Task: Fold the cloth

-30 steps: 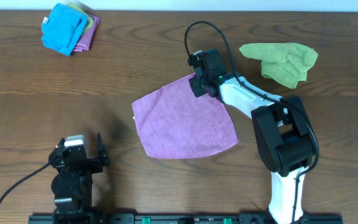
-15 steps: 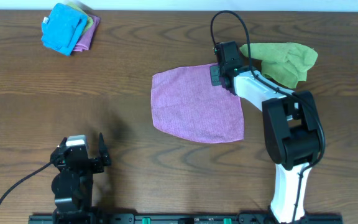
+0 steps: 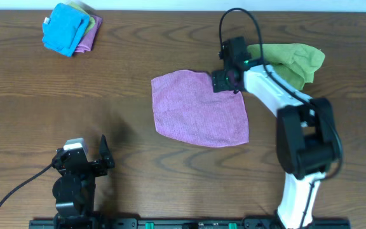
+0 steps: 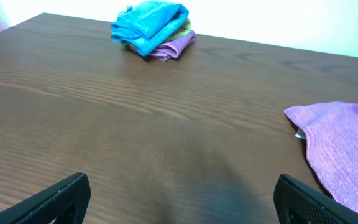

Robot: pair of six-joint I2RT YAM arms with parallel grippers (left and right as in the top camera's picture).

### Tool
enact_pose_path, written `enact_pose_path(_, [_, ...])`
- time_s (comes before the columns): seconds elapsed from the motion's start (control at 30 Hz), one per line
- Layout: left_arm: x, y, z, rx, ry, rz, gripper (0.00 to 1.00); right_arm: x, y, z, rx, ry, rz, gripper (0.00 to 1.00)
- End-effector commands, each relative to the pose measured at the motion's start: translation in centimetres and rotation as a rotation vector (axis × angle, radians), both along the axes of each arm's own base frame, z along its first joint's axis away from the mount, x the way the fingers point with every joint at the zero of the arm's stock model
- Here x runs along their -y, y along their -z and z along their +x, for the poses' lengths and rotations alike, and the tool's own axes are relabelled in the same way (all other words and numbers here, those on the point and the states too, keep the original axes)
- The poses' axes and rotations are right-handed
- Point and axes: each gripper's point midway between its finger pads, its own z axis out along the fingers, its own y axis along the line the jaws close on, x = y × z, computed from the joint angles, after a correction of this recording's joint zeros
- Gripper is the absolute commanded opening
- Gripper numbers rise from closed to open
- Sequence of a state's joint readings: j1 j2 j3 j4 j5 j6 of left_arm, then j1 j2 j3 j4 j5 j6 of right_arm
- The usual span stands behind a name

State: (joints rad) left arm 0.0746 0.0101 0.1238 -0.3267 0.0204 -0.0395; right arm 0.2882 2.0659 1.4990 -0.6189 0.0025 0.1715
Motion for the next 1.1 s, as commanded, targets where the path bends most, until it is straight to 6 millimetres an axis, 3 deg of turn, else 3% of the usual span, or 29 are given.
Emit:
enact_pose_path(0.0, [0.8,0.9,0.1,-0.011,0.03,-0.064,0.95,-1.6,-11.6,0.6,0.177,-0.037,0.121,0.86])
enact_pose_path(0.17, [4.7,0.7,0.0,-0.007,0.235,-0.159,0.95,-0.2,-22.8,-2.0,0.397,-0.077,0.122,0.86])
enact_pose_path(0.23, [6.7,0.0,-0.3,0.012,0.352,-0.189,0.95,0.6,-25.4,-2.9,0.468,-0.094,0.086,0.88])
enact_pose_path(0.3, [9.1,-1.4,-0.9,0.055,0.507,-0.218,0.96,1.0,-26.8,-4.0,0.496,-0.124,0.066,0.87])
enact_pose_path(0.43, [12.3,-4.4,-2.3,0.164,0.73,-0.22,0.95,1.7,-26.1,-6.4,0.421,-0.148,0.035,0.88])
enact_pose_path(0.57, [12.3,-5.2,-2.3,0.2,0.742,-0.205,0.95,1.9,-25.0,-7.6,0.353,-0.155,0.028,0.87])
enact_pose_path(0.83, [12.0,-6.4,-2.0,0.26,0.725,-0.167,0.95,1.4,-24.7,-8.1,0.331,-0.185,0.052,0.81])
enact_pose_path(0.97, [10.5,-5.2,-0.8,0.223,0.611,-0.21,0.95,2.0,-24.7,-8.0,0.34,-0.191,0.012,0.8])
enact_pose_path(1.07, [7.9,-2.2,1.0,0.13,0.401,-0.38,0.95,2.9,-24.7,-7.6,0.345,-0.166,-0.004,0.81])
